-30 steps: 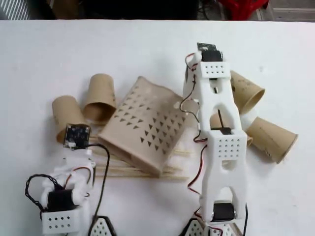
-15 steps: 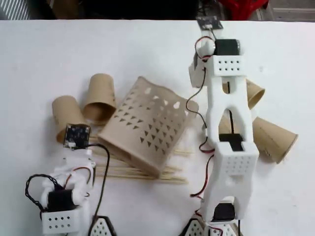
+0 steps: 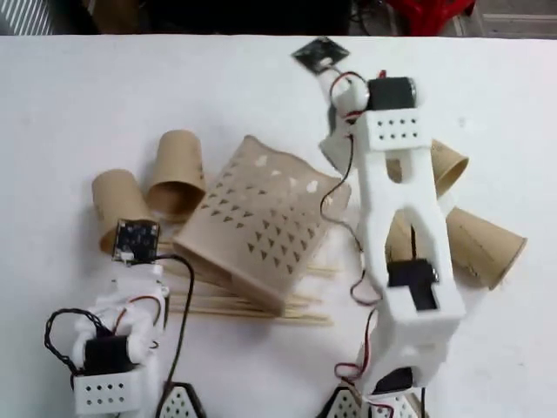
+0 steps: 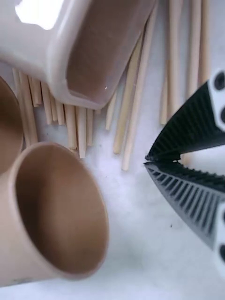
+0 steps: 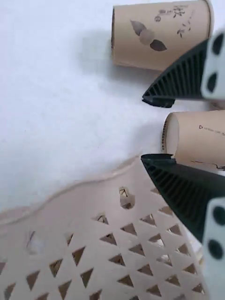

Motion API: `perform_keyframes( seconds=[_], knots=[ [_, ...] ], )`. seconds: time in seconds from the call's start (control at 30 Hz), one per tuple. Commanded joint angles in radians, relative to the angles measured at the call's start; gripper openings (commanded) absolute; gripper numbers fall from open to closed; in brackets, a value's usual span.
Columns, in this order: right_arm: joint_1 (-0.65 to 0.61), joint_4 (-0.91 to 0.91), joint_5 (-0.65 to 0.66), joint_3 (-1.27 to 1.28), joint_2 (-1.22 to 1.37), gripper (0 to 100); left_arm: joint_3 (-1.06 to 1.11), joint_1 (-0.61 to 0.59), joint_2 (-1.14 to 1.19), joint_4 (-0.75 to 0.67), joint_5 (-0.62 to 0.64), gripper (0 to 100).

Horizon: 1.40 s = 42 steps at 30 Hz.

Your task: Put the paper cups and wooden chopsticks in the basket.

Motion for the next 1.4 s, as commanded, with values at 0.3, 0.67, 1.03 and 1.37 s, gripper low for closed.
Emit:
perform_keyframes(
  seconds=[0.3, 0.67, 1.03, 1.37],
  knots=[
    [-0.036, -0.533, 0.1, 0.717, -0.417, 19.0, -0.002, 0.005, -0.008, 0.003, -0.009, 3],
    [-0.027, -0.552, 0.083, 0.601, -0.156, 34.1, -0.002, 0.005, -0.008, 0.003, -0.009, 3],
    [0.036, -0.552, 0.002, 0.44, 0.038, 14.2, -0.002, 0.005, -0.008, 0.003, -0.008, 3],
    [0.196, -0.524, -0.117, 0.196, 0.143, 3.8, -0.002, 0.005, -0.008, 0.003, -0.008, 3]
  ],
)
